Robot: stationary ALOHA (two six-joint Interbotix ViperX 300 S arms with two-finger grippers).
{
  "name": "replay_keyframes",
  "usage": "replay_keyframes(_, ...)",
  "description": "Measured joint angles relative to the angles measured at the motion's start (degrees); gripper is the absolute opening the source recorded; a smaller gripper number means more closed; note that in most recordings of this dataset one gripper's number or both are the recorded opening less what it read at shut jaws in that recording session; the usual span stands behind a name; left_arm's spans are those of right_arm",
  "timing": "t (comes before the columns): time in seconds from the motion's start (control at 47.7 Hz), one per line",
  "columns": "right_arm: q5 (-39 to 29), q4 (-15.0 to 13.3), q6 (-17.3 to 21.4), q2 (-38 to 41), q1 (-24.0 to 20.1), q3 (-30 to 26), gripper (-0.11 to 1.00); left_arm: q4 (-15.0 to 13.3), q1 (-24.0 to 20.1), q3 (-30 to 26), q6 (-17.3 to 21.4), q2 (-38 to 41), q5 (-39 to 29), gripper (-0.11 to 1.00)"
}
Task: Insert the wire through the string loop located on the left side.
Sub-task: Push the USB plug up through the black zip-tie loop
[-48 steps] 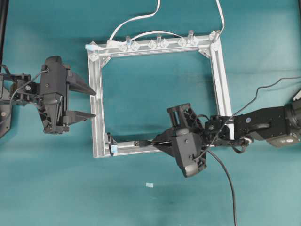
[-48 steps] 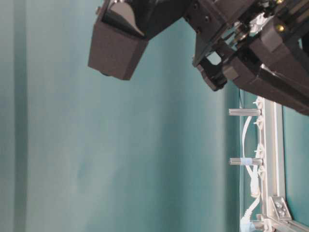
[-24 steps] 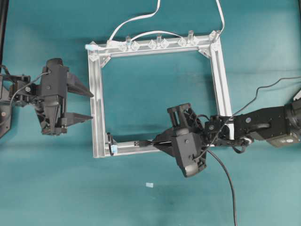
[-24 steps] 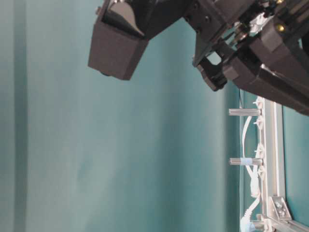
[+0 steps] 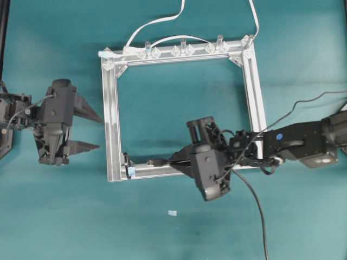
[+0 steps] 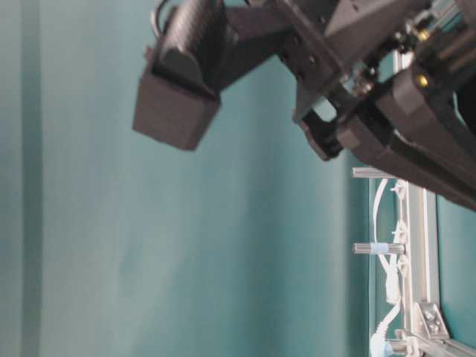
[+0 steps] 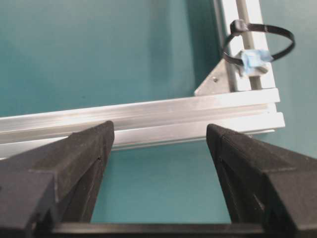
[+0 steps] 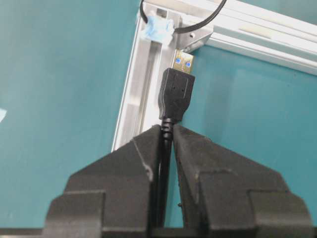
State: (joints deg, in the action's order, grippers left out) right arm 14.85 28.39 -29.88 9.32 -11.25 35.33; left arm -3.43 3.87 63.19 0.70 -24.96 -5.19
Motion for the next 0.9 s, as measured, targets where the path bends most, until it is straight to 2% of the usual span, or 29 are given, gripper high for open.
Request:
replay_keyframes(0.231,-0.5,0.0,-0.1,2.3,0.1,-2.7,0.10,0.0,2.1,0.0,0.0,0.0,-1.2,0.77)
replay_keyframes(0.608,-0.7,0.0,0.0,5.7,0.4,-7.0,0.10,0.0,6.2,0.0,-2.1,0.0,-1.4,0.77)
replay_keyframes(0.901,-0.7,0.0,0.0,7.6,1.0,-9.4,0.10,0.0,7.4,0.0,-2.4,0.0,-1.5,0.77)
